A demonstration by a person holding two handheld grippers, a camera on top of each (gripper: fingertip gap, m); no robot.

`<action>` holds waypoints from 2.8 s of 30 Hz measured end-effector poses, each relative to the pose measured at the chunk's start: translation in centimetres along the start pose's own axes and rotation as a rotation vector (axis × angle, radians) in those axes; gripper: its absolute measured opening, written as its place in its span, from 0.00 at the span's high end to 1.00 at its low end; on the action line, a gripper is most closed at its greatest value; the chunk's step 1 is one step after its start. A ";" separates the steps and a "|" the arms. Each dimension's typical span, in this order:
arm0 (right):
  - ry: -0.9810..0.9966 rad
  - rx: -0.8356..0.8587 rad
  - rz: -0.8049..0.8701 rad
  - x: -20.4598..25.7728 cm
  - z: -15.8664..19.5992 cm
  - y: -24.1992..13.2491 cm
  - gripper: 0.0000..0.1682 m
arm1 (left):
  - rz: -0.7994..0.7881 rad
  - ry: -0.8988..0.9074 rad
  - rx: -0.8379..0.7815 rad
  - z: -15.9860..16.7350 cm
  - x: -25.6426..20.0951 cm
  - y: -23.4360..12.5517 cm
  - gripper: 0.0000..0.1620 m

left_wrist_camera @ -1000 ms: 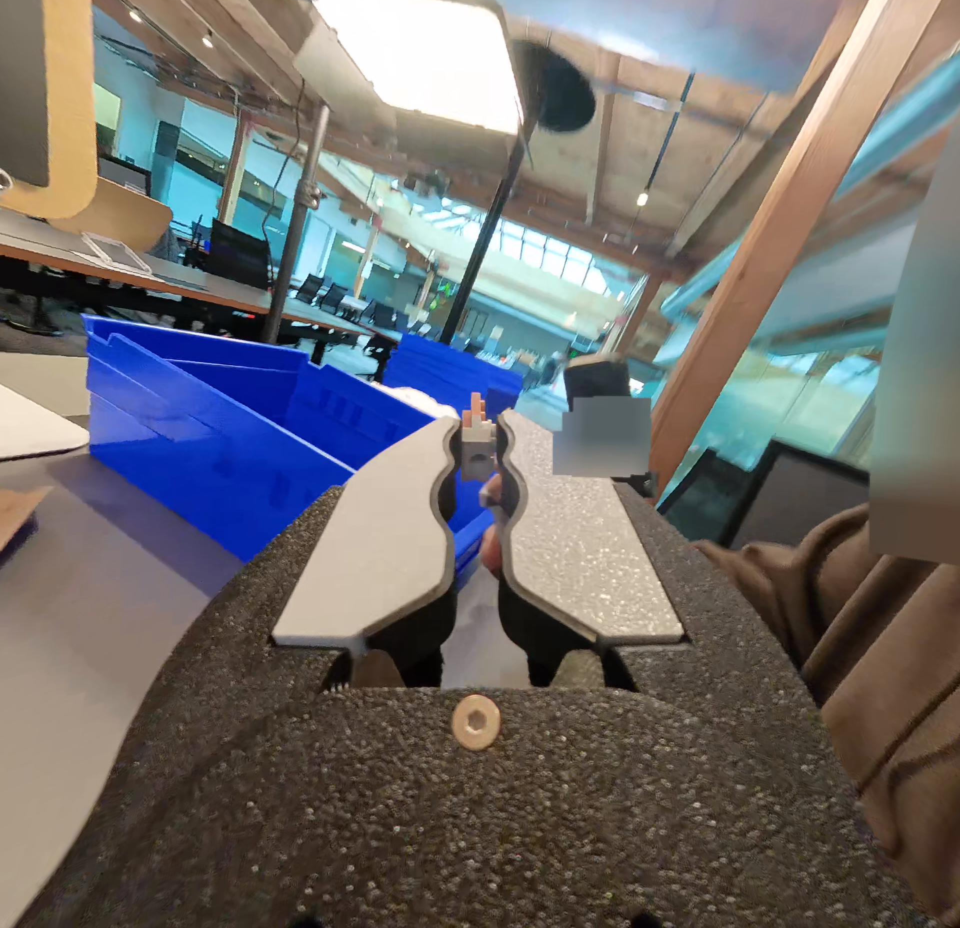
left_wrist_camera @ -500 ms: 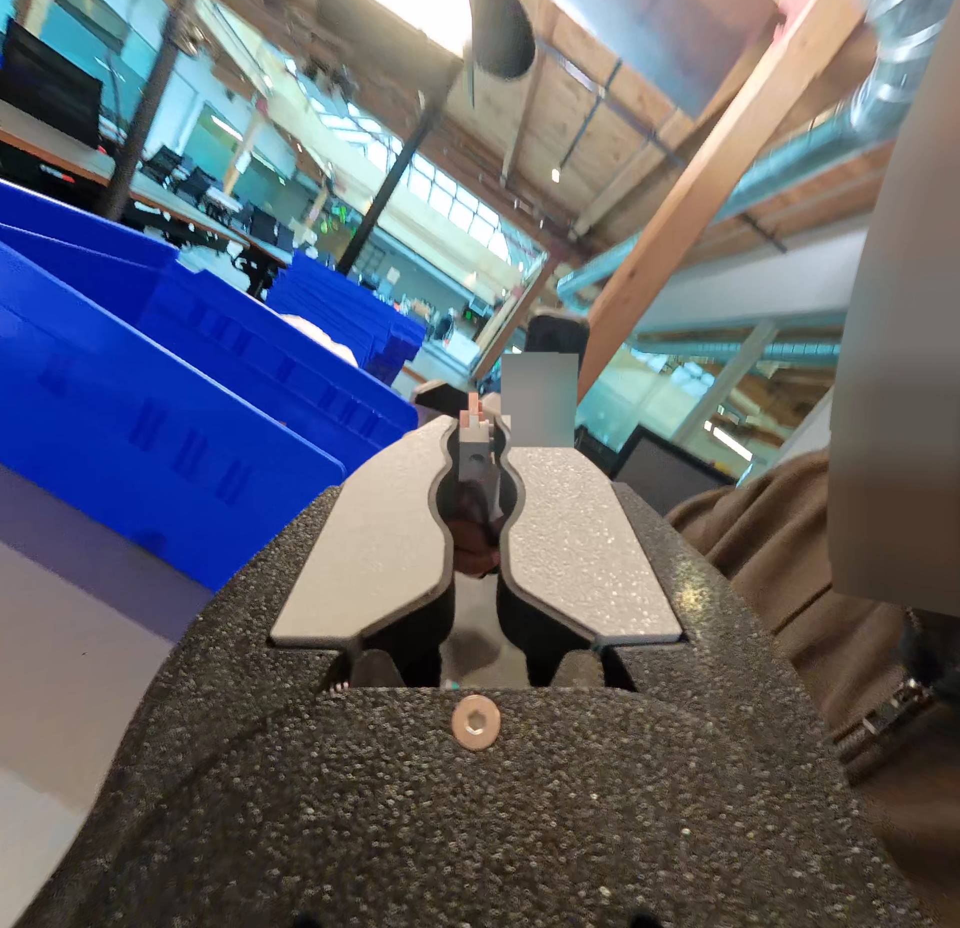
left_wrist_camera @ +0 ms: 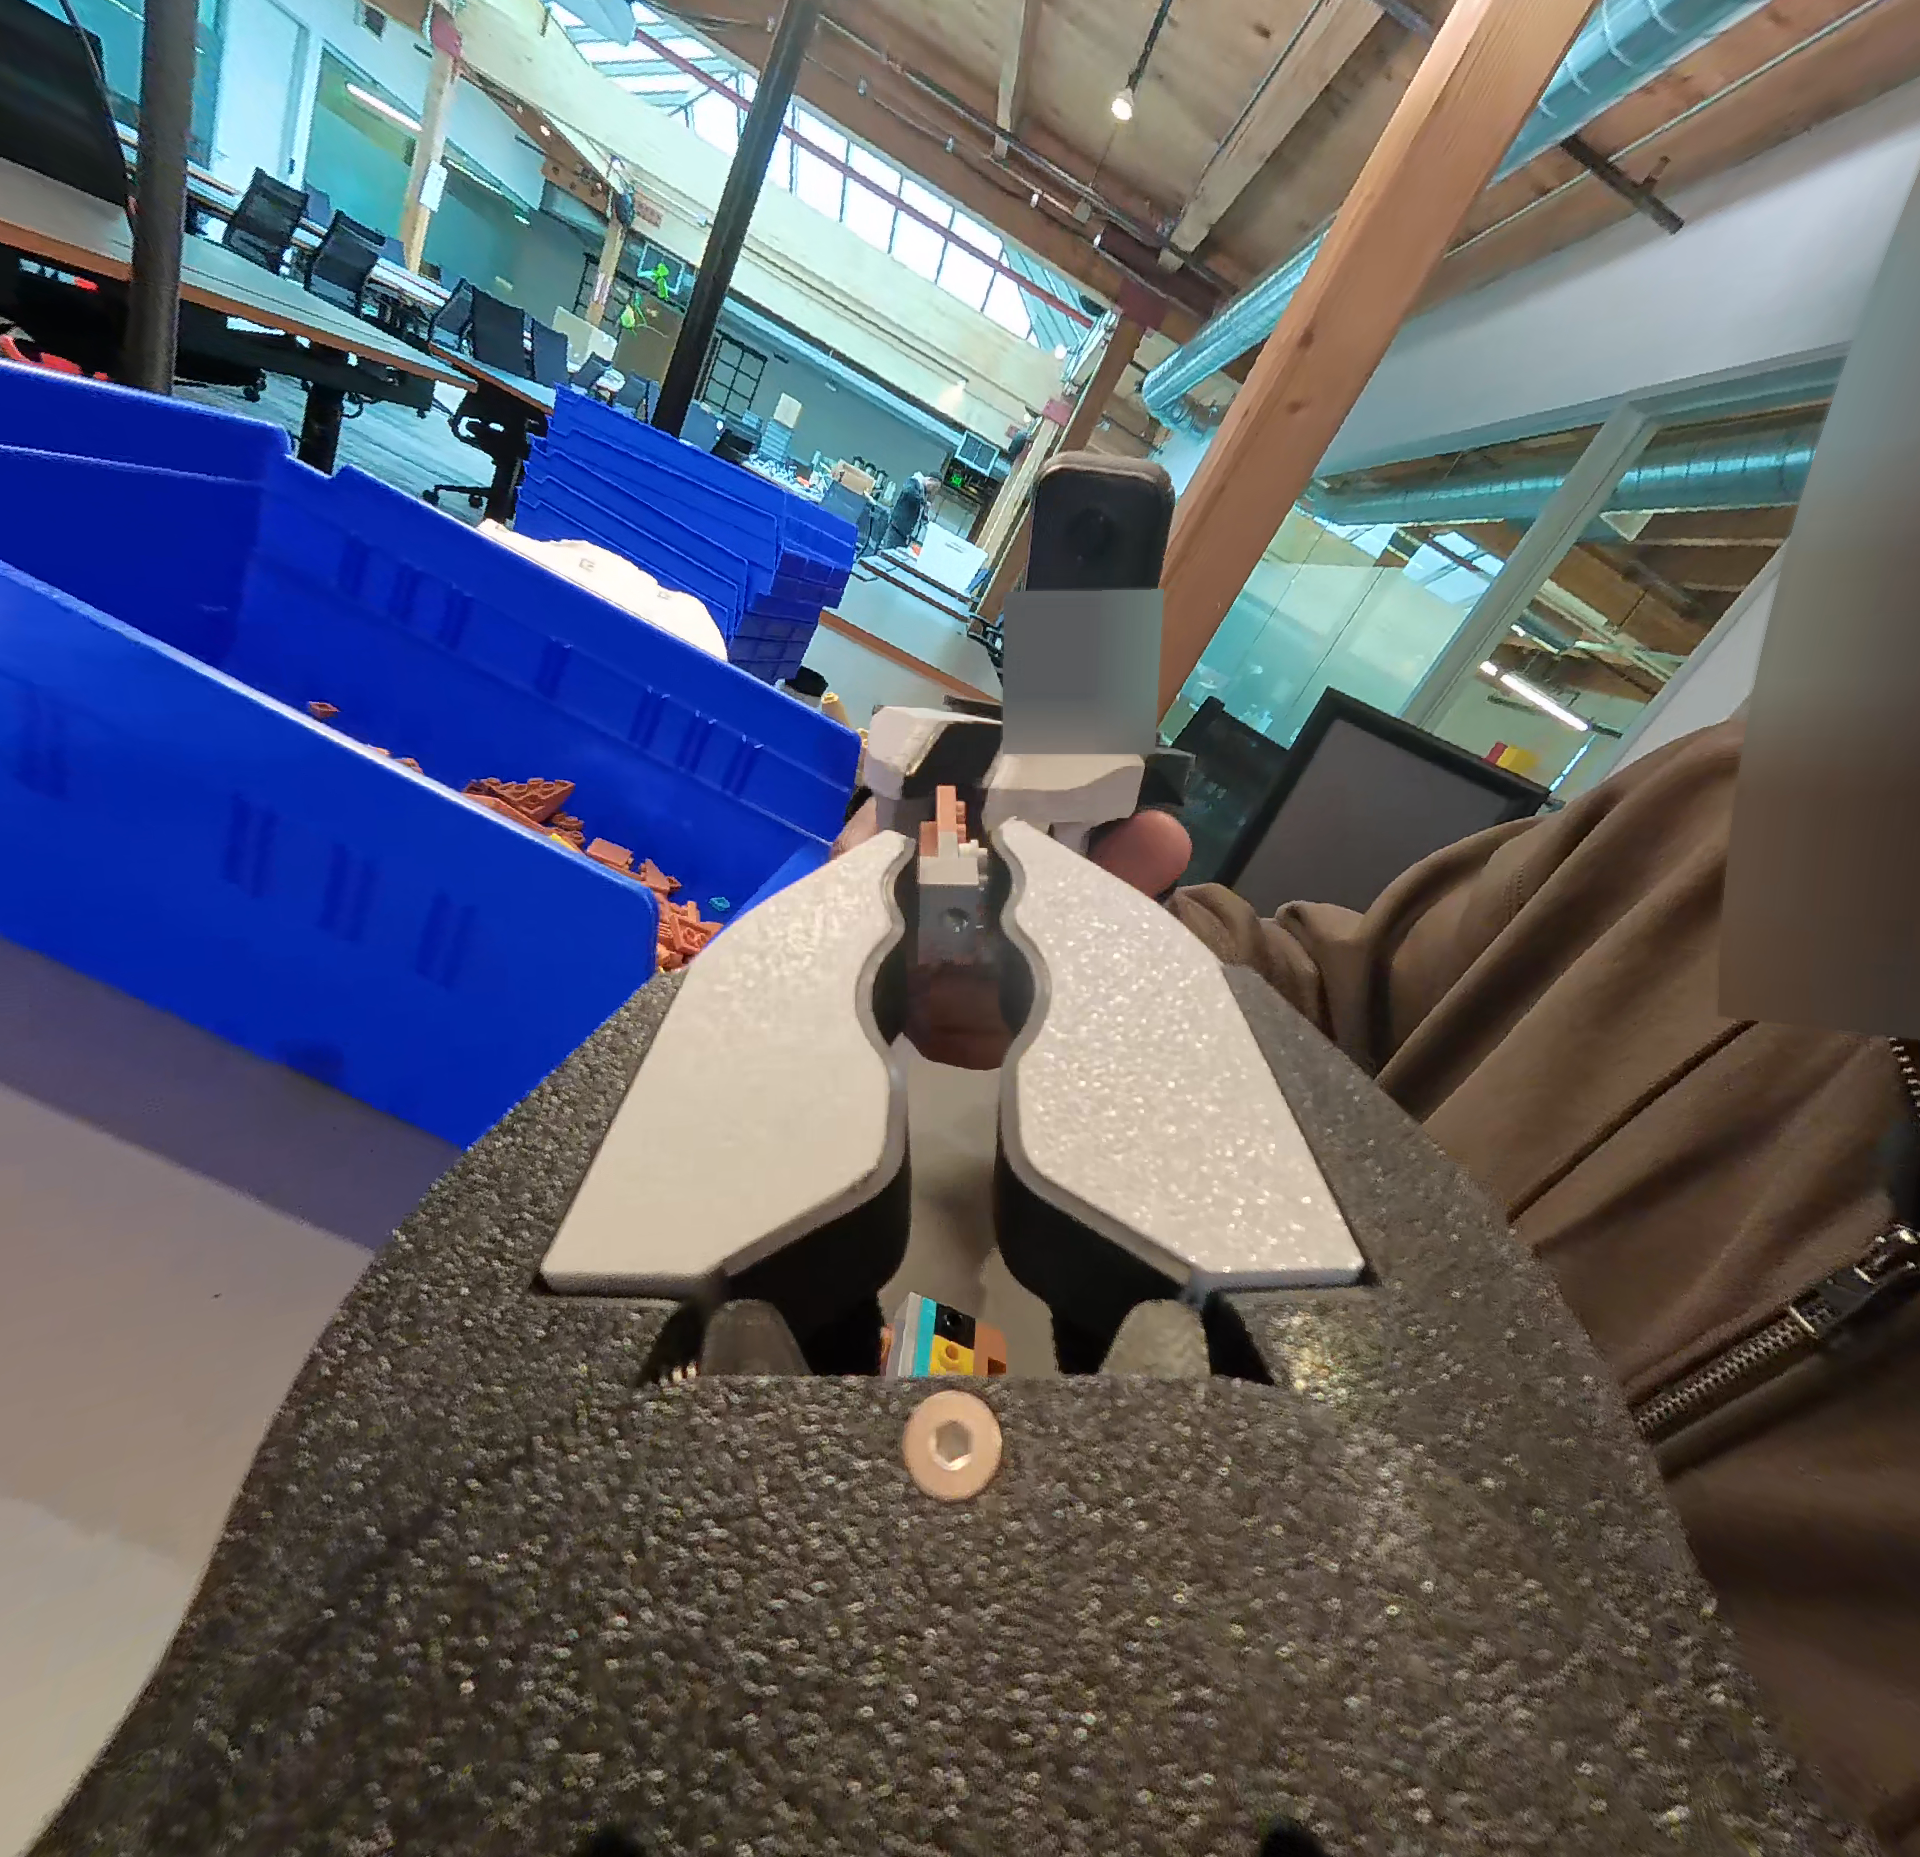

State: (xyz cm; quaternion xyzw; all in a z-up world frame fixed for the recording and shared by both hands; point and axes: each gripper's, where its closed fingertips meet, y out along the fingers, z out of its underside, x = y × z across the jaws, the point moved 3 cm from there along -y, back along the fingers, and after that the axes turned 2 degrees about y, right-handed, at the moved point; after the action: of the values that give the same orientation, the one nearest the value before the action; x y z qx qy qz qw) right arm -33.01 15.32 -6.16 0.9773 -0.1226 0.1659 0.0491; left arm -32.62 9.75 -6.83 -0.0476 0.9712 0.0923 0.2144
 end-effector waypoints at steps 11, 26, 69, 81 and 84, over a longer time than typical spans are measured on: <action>-0.174 0.026 0.010 0.8 0.5 0.2 0.97 | 0.033 -0.064 0.028 0.2 -0.4 0.1 0.93; -0.326 -0.032 0.061 1.1 0.1 0.2 0.96 | 0.165 -0.393 -0.075 0.2 -0.4 0.2 0.93; -0.773 0.091 0.452 -1.0 1.1 0.7 0.95 | 0.016 -0.298 -0.259 -2.3 0.5 -0.5 0.79; -1.137 0.161 0.641 -0.5 1.2 0.8 0.95 | -0.268 0.351 0.045 -0.5 0.1 0.3 0.81; -1.094 0.152 0.638 -0.4 1.2 0.8 0.95 | -0.287 0.440 0.082 0.1 0.2 0.5 0.81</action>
State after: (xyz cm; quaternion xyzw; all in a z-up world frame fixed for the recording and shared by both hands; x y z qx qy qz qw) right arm -33.20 14.49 -7.39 0.8367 -0.4030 -0.3426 -0.1422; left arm -32.81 10.20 -6.89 -0.1948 0.9807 0.0089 0.0106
